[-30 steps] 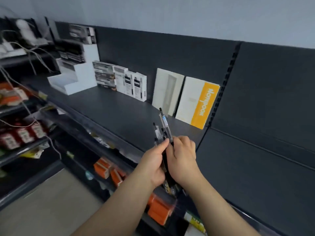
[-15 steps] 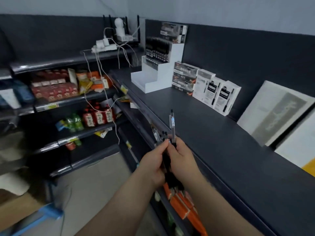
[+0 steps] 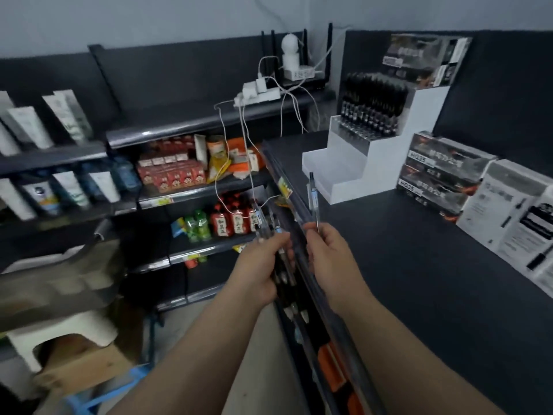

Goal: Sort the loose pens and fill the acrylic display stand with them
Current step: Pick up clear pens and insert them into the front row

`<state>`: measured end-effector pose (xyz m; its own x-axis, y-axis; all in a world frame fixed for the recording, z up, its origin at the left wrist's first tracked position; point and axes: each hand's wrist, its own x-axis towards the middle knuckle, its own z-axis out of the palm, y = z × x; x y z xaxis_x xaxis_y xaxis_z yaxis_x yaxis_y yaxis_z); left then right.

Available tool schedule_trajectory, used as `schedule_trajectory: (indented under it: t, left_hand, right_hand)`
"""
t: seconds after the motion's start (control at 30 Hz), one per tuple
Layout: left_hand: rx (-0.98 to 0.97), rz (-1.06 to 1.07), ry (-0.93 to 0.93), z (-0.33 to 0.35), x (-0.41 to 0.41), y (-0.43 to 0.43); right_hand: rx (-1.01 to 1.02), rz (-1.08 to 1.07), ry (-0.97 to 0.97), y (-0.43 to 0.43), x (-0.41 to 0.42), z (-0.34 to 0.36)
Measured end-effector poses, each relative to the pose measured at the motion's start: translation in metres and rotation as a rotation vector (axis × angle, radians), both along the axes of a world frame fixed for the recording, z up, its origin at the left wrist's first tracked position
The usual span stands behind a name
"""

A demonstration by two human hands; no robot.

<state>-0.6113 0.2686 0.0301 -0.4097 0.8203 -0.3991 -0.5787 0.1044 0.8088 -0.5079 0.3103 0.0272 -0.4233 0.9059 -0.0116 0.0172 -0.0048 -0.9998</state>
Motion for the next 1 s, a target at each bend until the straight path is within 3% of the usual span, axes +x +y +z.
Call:
schedule_trajectory:
  t: [0.2,0.4,0.63,0.83,1.0]
  left_hand:
    - [0.032,0.062,0.026,0.002,-0.067,0.05]
    - [0.101,-0.07,0.039,0.005,-0.128,0.119]
    - [0.195,-0.247,0.168,0.008,-0.185,0.206]
    - [0.177,-0.386,0.107,0.007,-0.182,0.256]
    - [0.105,-0.378,0.037,0.007,-0.175,0.295]
  right_hand:
    - [0.172,0.103,-0.24,0.055,-0.052,-0.011]
    - [0.247,0.088,-0.337,0.108,-0.11,-0.012]
    - [0.276,-0.195,-0.393,0.167,-0.166,0.0]
    - [0.242,-0.442,-0.429,0.203,-0.153,0.007]
    - [0.204,-0.594,-0.3,0.243,-0.128,0.017]
